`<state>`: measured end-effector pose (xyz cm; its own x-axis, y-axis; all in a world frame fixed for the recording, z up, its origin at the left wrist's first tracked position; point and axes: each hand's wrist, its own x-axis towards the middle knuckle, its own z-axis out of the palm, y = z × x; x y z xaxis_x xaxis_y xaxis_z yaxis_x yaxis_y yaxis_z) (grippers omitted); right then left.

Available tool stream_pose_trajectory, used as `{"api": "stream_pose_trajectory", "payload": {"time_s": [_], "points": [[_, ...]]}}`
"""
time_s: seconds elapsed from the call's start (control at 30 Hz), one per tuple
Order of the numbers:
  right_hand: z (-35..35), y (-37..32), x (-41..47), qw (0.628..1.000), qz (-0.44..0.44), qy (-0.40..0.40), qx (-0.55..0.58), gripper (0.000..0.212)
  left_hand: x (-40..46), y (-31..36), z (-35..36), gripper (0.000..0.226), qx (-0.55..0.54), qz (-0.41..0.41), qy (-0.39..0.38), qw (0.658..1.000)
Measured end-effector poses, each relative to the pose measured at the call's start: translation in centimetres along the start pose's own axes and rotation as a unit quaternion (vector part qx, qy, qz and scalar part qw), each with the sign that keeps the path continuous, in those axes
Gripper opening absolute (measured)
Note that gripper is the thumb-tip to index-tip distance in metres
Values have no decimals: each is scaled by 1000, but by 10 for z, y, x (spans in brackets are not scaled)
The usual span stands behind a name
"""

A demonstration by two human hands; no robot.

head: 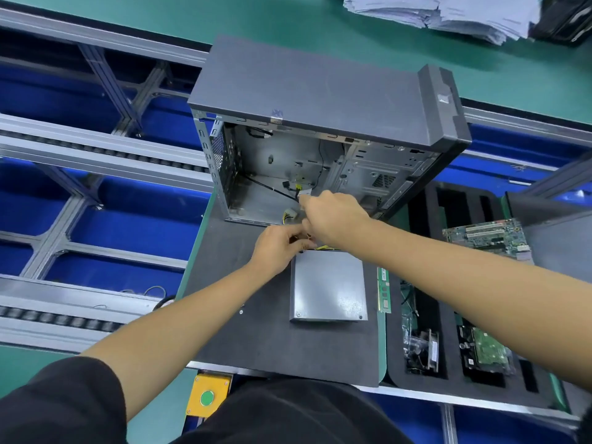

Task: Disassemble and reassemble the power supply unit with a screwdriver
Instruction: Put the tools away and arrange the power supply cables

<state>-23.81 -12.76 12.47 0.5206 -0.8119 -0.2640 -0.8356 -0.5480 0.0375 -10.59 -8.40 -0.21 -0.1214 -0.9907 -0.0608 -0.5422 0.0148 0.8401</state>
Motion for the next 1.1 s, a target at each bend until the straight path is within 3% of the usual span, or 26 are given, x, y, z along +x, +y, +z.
{"api": "stream_pose_trajectory", "payload": {"time_s": [0.1, 0.23, 0.3, 0.37, 0.43, 0.47, 0.53, 0.63, 0.73, 0.77, 0.83, 0.9, 0.97, 1.03, 1.1], "points": [[-4, 8, 3, 1000, -26, -5, -7, 33, -2, -3, 7, 5, -26, 0, 9, 1000], [-22, 29, 9, 968, -222, -37, -111, 48, -5, -7, 14, 3, -47, 3, 16, 999], [-33, 34, 17, 909, -366, -75, -187, 47, -7, -11, 16, 13, -46, 14, 19, 999], [-40, 32, 24, 825, -488, -88, -271, 36, -10, -14, 16, 24, -36, 35, 21, 998], [-39, 28, 27, 792, -533, -69, -291, 23, -13, -18, 17, 27, -43, 43, 26, 998], [-36, 27, 26, 803, -523, -54, -281, 19, -15, -19, 18, 26, -49, 40, 36, 997], [-26, 24, 19, 868, -443, -31, -225, 17, -15, -22, 23, 24, -57, 27, 47, 997], [-13, 16, 8, 974, -204, -55, -80, 26, -15, -23, 27, 25, -76, 14, 47, 996], [-10, 5, 2, 997, -24, -66, 31, 26, -17, -20, 29, 22, -86, 20, 65, 994], [-8, 0, 1, 996, -16, -72, 43, 26, -18, -19, 29, 22, -80, 23, 72, 994], [-9, -5, 0, 991, -95, -93, 15, 28, -21, -20, 31, 30, -68, 25, 85, 994], [-18, -3, 6, 958, -242, -90, -122, 35, -23, -21, 32, 37, -54, 37, 100, 993], [-31, 5, 20, 884, -379, -79, -260, 38, -22, -20, 32, 37, -79, 39, 96, 991], [-41, 8, 30, 822, -465, -84, -317, 34, -20, -19, 32, 38, -93, 36, 89, 991], [-37, 5, 32, 798, -501, -84, -324, 24, -21, -21, 32, 41, -103, 34, 82, 991]]}}
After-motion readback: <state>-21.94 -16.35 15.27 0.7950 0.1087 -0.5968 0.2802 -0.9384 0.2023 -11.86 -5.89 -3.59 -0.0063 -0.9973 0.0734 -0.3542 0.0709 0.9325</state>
